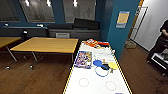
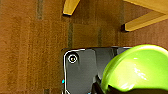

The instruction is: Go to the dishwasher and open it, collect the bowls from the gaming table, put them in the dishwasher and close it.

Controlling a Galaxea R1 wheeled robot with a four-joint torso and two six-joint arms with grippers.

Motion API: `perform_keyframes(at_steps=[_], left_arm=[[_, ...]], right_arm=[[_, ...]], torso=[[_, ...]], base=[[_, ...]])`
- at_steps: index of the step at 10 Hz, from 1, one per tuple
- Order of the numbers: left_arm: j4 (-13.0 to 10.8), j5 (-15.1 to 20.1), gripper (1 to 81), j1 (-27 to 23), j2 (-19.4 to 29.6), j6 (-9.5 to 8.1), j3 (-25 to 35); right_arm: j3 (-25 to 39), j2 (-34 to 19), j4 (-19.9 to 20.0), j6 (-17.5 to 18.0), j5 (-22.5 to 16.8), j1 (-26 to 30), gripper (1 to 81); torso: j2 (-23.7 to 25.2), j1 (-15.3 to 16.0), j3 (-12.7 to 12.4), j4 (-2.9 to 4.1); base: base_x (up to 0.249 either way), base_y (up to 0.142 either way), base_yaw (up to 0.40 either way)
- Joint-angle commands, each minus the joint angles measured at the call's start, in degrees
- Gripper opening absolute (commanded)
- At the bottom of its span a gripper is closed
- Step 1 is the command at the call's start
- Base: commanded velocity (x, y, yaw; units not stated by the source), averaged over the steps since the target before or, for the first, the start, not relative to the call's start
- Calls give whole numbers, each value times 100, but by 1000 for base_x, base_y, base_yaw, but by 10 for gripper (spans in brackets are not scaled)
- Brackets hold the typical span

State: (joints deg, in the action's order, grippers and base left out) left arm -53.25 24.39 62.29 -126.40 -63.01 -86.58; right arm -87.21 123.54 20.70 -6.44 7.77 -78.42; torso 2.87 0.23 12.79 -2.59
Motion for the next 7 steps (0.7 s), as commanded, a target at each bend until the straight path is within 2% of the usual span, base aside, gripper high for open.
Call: perform_keyframes(at_steps=[1, 2, 3, 6, 7], left_arm=[[-599, -400, 10, 455, -859, 35, -1149], [-599, -506, 10, 612, -1054, 44, -1459], [-617, -750, 10, 701, -1194, 44, -1747], [-643, -884, 10, 965, -1564, 44, -2469], [-652, -1050, 10, 1044, -1704, 44, -2740]], right_arm=[[-322, 103, -92, -33, -434, 173, 10], [-523, 243, -101, -42, -495, 146, 10], [-724, 401, -101, -51, -504, 112, 10], [-1280, 798, -189, -77, -574, 32, 10], [-1497, 972, -189, -94, -583, -21, 10]], torso=[[0, 0, -410, 0], [2, -2, -480, 0], [5, -7, -293, 0], [13, -13, -384, 0], [15, -15, -383, 0]], base=[[0, 0, 0], [0, 0, 0], [0, 0, 0], [0, 0, 0], [0, 0, 0]])
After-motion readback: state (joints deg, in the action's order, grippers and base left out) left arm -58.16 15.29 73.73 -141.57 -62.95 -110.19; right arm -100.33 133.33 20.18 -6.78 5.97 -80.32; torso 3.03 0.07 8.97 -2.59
